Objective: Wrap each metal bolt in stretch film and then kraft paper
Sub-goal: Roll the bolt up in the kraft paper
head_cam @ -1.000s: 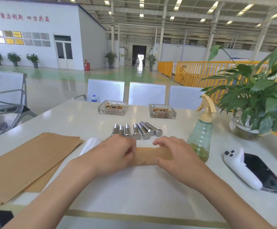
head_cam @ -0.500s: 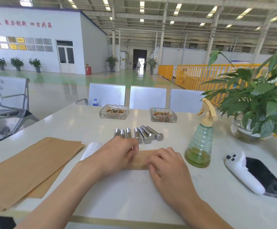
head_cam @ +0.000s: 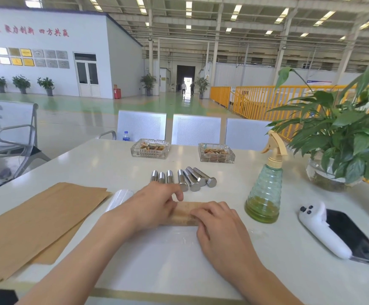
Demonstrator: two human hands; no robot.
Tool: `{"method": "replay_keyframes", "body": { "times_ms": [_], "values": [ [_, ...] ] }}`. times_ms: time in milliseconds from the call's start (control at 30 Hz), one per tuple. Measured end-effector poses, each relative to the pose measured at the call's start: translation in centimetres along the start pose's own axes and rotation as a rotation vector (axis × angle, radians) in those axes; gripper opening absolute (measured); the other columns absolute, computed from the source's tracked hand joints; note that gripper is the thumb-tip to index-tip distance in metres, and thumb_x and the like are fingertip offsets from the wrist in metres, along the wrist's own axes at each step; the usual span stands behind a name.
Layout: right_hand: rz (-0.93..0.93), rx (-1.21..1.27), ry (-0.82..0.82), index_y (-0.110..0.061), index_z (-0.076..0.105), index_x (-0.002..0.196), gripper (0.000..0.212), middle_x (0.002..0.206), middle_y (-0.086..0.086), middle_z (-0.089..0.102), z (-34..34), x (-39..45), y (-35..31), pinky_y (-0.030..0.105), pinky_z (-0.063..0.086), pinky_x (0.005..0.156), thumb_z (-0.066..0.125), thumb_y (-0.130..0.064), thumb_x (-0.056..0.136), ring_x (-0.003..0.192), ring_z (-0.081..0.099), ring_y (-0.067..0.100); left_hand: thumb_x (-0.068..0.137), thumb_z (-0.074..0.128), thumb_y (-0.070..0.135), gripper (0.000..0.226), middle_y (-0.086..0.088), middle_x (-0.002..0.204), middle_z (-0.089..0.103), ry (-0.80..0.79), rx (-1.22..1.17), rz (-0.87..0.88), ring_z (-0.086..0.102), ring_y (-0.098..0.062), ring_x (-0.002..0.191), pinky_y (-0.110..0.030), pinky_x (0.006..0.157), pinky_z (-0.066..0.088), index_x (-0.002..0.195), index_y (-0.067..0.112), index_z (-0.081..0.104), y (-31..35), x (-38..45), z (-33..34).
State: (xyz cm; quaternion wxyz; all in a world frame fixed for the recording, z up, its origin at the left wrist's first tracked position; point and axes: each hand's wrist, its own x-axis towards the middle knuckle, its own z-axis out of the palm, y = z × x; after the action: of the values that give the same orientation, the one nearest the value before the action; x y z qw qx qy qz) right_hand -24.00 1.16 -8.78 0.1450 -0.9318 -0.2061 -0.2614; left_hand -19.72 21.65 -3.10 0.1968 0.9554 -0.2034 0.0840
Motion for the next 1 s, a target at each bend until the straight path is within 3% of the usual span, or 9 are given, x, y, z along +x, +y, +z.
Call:
{"method": "replay_keyframes", "body": {
  "times_ms": [233, 367, 467, 567, 633, 700, 867, 1000],
  "values": [
    [0.029, 0.005, -0.062, -0.037, 0.064, 0.128, 0.035, 0.118, -0.015, 0.059, 0.3, 0.0, 0.1, 0.029, 0.042, 0.095, 0.050, -0.027, 0.096, 0.116, 0.051, 0.013, 0.095, 0.048, 0.009, 0.031, 0.010, 0.072, 0.061, -0.087, 0.027, -0.069, 0.051, 0.001, 0.069, -0.008, 0.063, 0.038, 0.111, 0.028, 0.065, 0.0, -0.1, -1.1],
    [0.038, 0.014, -0.076, -0.036, 0.062, 0.129, 0.035, 0.119, -0.015, 0.060, 0.2, 0.1, 0.1, 0.030, 0.042, 0.095, 0.049, -0.028, 0.098, 0.117, 0.052, 0.013, 0.093, 0.049, 0.008, 0.032, 0.011, 0.071, 0.061, -0.086, 0.056, -0.088, 0.051, -0.002, 0.072, -0.017, 0.068, 0.038, 0.113, 0.028, 0.065, 0.4, 0.0, -1.2],
    [0.048, 0.017, -0.081, -0.035, 0.063, 0.128, 0.034, 0.120, -0.015, 0.061, 0.1, 0.1, 0.0, 0.029, 0.042, 0.096, 0.049, -0.027, 0.098, 0.117, 0.052, 0.013, 0.090, 0.053, 0.013, 0.027, 0.013, 0.071, 0.059, -0.076, 0.115, -0.097, 0.055, -0.011, 0.079, -0.023, 0.075, 0.046, 0.102, 0.031, 0.068, 0.6, -0.2, -1.3],
    [0.055, 0.025, -0.083, -0.034, 0.063, 0.127, 0.033, 0.119, -0.016, 0.061, 0.0, 0.1, 0.0, 0.030, 0.043, 0.095, 0.050, -0.025, 0.098, 0.117, 0.052, 0.013, 0.087, 0.058, 0.019, 0.020, 0.012, 0.088, 0.060, -0.050, 0.202, -0.118, 0.060, -0.015, 0.091, -0.029, 0.081, 0.053, 0.082, 0.037, 0.065, 0.9, -0.5, -1.6],
    [0.056, 0.022, -0.088, -0.034, 0.063, 0.127, 0.033, 0.120, -0.016, 0.061, 0.0, 0.1, 0.0, 0.029, 0.042, 0.095, 0.049, -0.025, 0.098, 0.117, 0.051, 0.012, 0.087, 0.060, 0.020, 0.020, 0.012, 0.094, 0.057, -0.041, 0.282, -0.128, 0.059, -0.015, 0.092, -0.027, 0.074, 0.050, 0.079, 0.037, 0.065, 1.1, -0.6, -1.7],
    [0.057, 0.022, -0.090, -0.034, 0.064, 0.127, 0.033, 0.119, -0.016, 0.061, 0.1, 0.1, 0.1, 0.029, 0.042, 0.096, 0.050, -0.024, 0.098, 0.117, 0.051, 0.013, 0.088, 0.062, 0.023, 0.015, 0.010, 0.098, 0.058, -0.036, 0.328, -0.125, 0.059, -0.017, 0.092, -0.025, 0.071, 0.045, 0.087, 0.035, 0.071, 1.4, -0.8, -1.8],
    [0.055, 0.023, -0.106, -0.035, 0.063, 0.127, 0.035, 0.121, -0.016, 0.060, 0.1, 0.1, 0.1, 0.028, 0.040, 0.096, 0.049, -0.023, 0.098, 0.119, 0.049, 0.013, 0.093, 0.063, 0.027, 0.015, 0.011, 0.111, 0.060, 0.025, 0.330, 0.016, 0.058, -0.016, 0.110, -0.026, 0.080, 0.046, 0.104, 0.034, 0.071, 2.2, -1.6, -1.3],
    [0.059, 0.018, -0.115, -0.035, 0.062, 0.128, 0.035, 0.122, -0.016, 0.060, 0.1, 0.1, 0.1, 0.029, 0.040, 0.097, 0.050, -0.022, 0.097, 0.120, 0.049, 0.013, 0.093, 0.057, 0.021, 0.026, 0.015, 0.114, 0.060, -0.027, 0.376, 0.001, 0.059, -0.014, 0.109, -0.026, 0.072, 0.043, 0.111, 0.038, 0.066, 2.2, -1.9, -1.3]
  ]
}}
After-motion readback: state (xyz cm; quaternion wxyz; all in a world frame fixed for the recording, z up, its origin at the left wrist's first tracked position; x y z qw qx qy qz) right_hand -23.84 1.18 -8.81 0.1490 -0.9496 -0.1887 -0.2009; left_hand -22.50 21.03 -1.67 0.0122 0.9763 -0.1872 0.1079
